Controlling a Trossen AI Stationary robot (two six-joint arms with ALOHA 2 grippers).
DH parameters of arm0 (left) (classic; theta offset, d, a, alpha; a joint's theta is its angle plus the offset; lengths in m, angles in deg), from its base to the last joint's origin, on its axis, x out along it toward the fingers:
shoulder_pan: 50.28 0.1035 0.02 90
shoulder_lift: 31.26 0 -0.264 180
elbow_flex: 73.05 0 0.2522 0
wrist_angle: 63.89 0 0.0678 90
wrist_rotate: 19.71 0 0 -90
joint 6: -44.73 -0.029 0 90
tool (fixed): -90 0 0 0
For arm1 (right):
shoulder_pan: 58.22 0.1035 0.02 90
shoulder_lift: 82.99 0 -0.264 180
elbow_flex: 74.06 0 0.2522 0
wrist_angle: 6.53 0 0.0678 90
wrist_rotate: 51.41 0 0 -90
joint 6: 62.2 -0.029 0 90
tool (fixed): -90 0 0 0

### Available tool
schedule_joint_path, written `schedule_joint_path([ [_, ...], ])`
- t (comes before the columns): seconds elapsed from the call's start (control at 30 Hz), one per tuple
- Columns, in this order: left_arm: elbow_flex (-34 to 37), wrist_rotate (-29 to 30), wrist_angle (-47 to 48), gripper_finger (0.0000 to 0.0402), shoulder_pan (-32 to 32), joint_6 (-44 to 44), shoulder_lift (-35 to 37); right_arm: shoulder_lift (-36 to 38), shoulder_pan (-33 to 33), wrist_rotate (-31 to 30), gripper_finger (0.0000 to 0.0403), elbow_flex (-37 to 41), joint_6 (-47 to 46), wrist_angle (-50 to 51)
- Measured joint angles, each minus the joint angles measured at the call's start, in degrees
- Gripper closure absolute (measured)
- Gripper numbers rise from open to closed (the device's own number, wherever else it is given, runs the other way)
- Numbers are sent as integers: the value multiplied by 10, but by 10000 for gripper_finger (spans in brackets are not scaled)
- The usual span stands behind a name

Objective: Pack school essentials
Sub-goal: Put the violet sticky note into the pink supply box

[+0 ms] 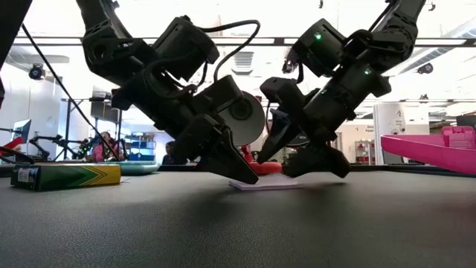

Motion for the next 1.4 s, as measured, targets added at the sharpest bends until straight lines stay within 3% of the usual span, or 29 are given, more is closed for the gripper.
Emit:
schedule_joint_path([
  [0.33, -2, 9, -2, 247, 0, -1, 0, -8, 4, 82, 181, -27, 10, 10],
  [0.53, -2, 19, -3, 247, 0, 0, 0, -9, 4, 83, 188, -29, -5, 26],
  [0.67, -2, 21, -3, 247, 0, 0, 3, -8, 5, 79, 228, -29, -14, 43],
  [0.97, -6, 25, -2, 247, 1, 1, 45, -8, 6, 59, 380, -28, -26, 57],
  [1.13, -6, 25, 9, 247, -1, 25, 90, -4, 7, 65, 392, -30, -28, 70],
  [1.4, -6, 23, 111, 247, -2, 126, 177, 40, 16, 63, 393, -52, -12, 115],
])
